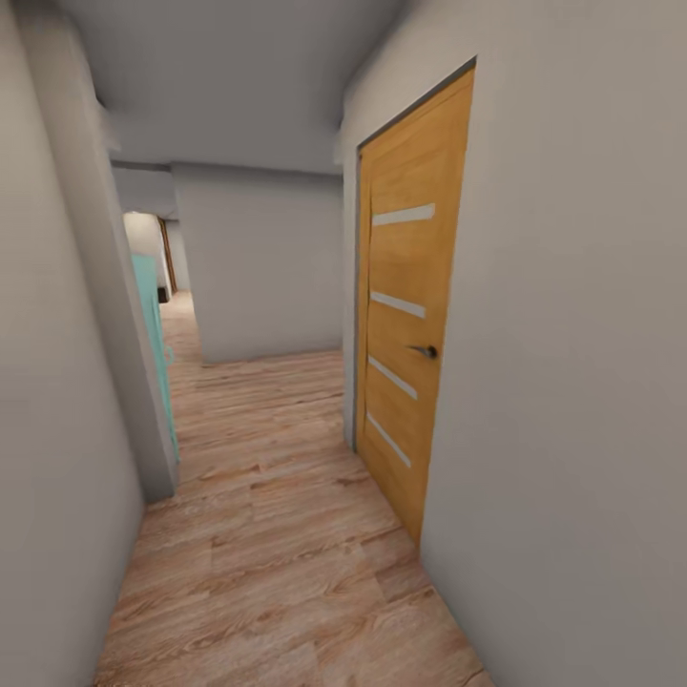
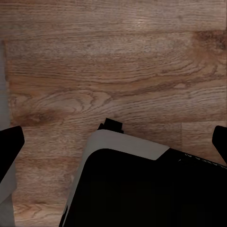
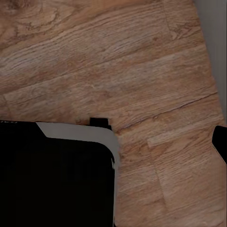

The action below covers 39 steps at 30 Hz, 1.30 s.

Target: Move the two storage containers from the living room to the garage. In the garage, place one container on the floor and stack the other container on top of it (either order is fine).

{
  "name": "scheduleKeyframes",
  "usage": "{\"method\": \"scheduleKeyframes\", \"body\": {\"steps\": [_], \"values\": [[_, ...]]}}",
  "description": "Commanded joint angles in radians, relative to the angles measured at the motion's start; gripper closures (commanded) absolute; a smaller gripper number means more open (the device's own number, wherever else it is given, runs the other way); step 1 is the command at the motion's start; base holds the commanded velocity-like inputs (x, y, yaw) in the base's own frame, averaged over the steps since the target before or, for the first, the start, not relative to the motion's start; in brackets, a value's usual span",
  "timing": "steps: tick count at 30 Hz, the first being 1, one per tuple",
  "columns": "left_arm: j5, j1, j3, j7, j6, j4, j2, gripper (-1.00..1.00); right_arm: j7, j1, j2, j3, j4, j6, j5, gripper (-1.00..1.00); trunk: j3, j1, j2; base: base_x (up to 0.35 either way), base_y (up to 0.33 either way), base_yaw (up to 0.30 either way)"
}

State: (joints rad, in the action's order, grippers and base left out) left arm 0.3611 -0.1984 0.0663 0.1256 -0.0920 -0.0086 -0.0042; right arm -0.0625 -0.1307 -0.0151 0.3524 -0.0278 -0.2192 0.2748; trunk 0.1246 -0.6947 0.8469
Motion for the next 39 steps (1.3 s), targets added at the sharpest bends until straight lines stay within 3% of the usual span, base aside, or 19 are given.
{"method": "scheduleKeyframes", "body": {"steps": [1, 29, 39], "values": [[0.007, -0.001, 0.007, 0.003, -0.003, 0.001, 0.0, -1.0, 0.0, -0.001, 0.0, 0.008, -0.003, -0.006, 0.008, -1.0, 0.001, -0.001, 0.001, 0.187, 0.0, 0.268], [0.007, -0.001, 0.007, 0.003, -0.003, 0.001, 0.0, -1.0, 0.0, -0.001, 0.0, 0.008, -0.003, -0.006, 0.008, -1.0, 0.001, -0.001, 0.001, 0.186, 0.0, 0.265], [0.007, -0.001, 0.006, 0.003, 0.0, 0.001, 0.0, -1.0, 0.001, -0.001, 0.001, 0.008, -0.003, -0.005, 0.009, -1.0, 0.001, -0.001, 0.001, 0.28, 0.0, 0.036]]}}
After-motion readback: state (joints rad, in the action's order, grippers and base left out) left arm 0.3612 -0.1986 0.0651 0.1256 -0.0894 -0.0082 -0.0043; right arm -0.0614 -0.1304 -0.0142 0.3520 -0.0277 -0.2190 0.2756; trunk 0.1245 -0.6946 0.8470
